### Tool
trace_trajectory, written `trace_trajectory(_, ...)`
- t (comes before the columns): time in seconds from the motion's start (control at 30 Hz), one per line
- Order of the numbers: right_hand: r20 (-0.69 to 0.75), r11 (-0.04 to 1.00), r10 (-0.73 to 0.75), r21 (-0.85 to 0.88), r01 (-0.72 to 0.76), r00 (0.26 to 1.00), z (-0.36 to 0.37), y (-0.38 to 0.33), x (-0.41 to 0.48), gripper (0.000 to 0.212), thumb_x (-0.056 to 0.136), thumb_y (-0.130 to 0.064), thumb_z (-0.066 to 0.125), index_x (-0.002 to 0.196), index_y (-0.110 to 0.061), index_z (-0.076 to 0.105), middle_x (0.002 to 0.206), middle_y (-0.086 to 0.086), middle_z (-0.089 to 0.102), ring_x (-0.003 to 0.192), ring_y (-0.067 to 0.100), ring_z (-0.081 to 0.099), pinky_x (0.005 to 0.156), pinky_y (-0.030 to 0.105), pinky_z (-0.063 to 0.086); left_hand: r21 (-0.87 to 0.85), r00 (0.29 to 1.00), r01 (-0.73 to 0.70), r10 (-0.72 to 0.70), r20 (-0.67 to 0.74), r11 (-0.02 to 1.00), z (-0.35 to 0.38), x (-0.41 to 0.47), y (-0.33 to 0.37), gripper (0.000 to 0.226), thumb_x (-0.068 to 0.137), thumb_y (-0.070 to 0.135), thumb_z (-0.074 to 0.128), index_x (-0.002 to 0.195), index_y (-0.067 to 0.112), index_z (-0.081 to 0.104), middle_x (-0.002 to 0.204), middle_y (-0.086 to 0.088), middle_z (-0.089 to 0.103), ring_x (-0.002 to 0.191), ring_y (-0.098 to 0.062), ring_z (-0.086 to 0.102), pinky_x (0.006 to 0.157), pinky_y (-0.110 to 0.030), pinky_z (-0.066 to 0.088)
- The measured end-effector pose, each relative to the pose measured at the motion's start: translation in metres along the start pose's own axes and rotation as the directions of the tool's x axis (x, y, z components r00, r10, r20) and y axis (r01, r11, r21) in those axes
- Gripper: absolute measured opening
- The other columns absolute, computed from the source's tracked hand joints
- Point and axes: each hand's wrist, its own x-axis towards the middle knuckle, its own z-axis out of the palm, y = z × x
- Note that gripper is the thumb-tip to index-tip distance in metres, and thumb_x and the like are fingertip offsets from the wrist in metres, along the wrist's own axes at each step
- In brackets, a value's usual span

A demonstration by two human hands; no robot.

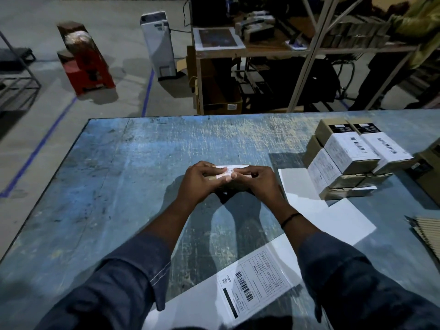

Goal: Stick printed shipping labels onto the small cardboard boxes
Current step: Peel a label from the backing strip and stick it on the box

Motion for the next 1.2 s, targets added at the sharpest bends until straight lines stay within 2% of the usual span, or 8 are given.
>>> trace_trajectory(0.27,0.091,0.985,-0.128,-0.107,0.138,0.988,-0.01,0.002,-0.006,0.029,0.083,-0.018,0.084,0.11,-0.01,0.079,0.115,-0.002,0.075,0.109,0.005,0.069,0.094,0.019,0.051,0.025,0.997,-0.052,0.051,0.056,0.998,-0.003,0.002,-0.006,0.035,0.073,0.04,0.091,0.103,0.025,0.082,0.106,0.007,0.07,0.096,-0.002,0.069,0.084,-0.024,0.057)
trace_trajectory(0.43,0.236,0.977,-0.057,-0.187,0.103,0.97,-0.029,0.004,0.002,0.028,0.091,-0.021,0.076,0.118,-0.027,0.076,0.134,-0.004,0.066,0.126,0.002,0.058,0.106,0.021,0.045,0.006,0.977,-0.065,0.063,0.204,0.998,-0.018,0.006,-0.008,0.031,0.086,0.028,0.081,0.117,0.024,0.078,0.116,0.004,0.067,0.106,-0.004,0.065,0.088,-0.018,0.05)
trace_trajectory(0.6,0.287,0.997,0.023,-0.078,0.0,0.958,-0.037,0.005,0.0,0.038,0.096,-0.015,0.069,0.133,-0.022,0.068,0.139,-0.009,0.062,0.139,0.006,0.047,0.105,0.024,0.045,0.111,0.929,-0.051,0.006,0.369,0.992,-0.032,0.009,-0.006,0.044,0.1,0.037,0.064,0.143,0.032,0.058,0.135,0.007,0.057,0.124,-0.007,0.055,0.097,-0.015,0.045)
trace_trajectory(0.7,0.2,0.998,0.059,-0.047,-0.051,0.978,-0.031,0.012,-0.003,0.059,0.096,-0.01,0.068,0.15,-0.015,0.046,0.147,0.004,0.056,0.138,0.015,0.051,0.114,0.038,0.044,0.456,0.912,-0.167,-0.039,0.408,0.874,-0.033,0.01,-0.008,0.061,0.104,0.053,0.045,0.159,0.035,0.027,0.156,0.003,0.041,0.142,-0.023,0.037,0.114,-0.044,0.037)
trace_trajectory(0.8,0.143,0.957,0.007,-0.289,0.034,0.99,-0.028,0.014,-0.005,0.059,0.099,-0.024,0.065,0.153,-0.017,0.043,0.149,0.002,0.054,0.136,0.014,0.052,0.112,0.034,0.044,0.715,0.922,-0.311,0.016,0.388,0.626,-0.028,0.005,-0.008,0.059,0.107,0.054,0.025,0.161,0.032,0.02,0.164,0.005,0.032,0.152,-0.03,0.019,0.123,-0.054,0.015)
trace_trajectory(0.93,0.108,0.788,-0.15,-0.587,0.185,0.983,-0.026,0.017,-0.013,0.054,0.104,-0.036,0.055,0.154,-0.025,0.041,0.144,0.009,0.058,0.129,0.025,0.058,0.096,0.032,0.048,0.82,0.936,-0.351,0.146,0.32,0.452,-0.016,-0.007,-0.008,0.058,0.105,0.043,0.023,0.158,0.023,0.033,0.163,-0.001,0.036,0.153,-0.035,0.02,0.122,-0.063,0.012)
trace_trajectory(1.03,0.118,0.694,-0.262,-0.666,0.273,0.958,-0.025,0.018,-0.017,0.047,0.105,-0.033,0.05,0.149,-0.018,0.049,0.148,0.012,0.055,0.131,0.032,0.057,0.103,0.041,0.049,0.829,0.923,-0.363,0.286,0.258,0.426,-0.008,-0.016,-0.009,0.053,0.102,0.033,0.03,0.147,0.017,0.051,0.153,-0.004,0.051,0.148,-0.036,0.033,0.12,-0.064,0.021)
trace_trajectory(1.2,0.134,0.538,-0.397,-0.767,0.349,0.908,-0.027,0.02,-0.019,0.043,0.1,-0.029,0.053,0.137,-0.009,0.062,0.13,0.017,0.067,0.107,0.039,0.068,0.083,0.042,0.057,0.807,0.868,-0.417,0.447,0.217,0.418,-0.009,-0.018,-0.012,0.041,0.1,0.027,0.043,0.133,0.017,0.065,0.138,-0.002,0.065,0.139,-0.031,0.047,0.119,-0.059,0.027)
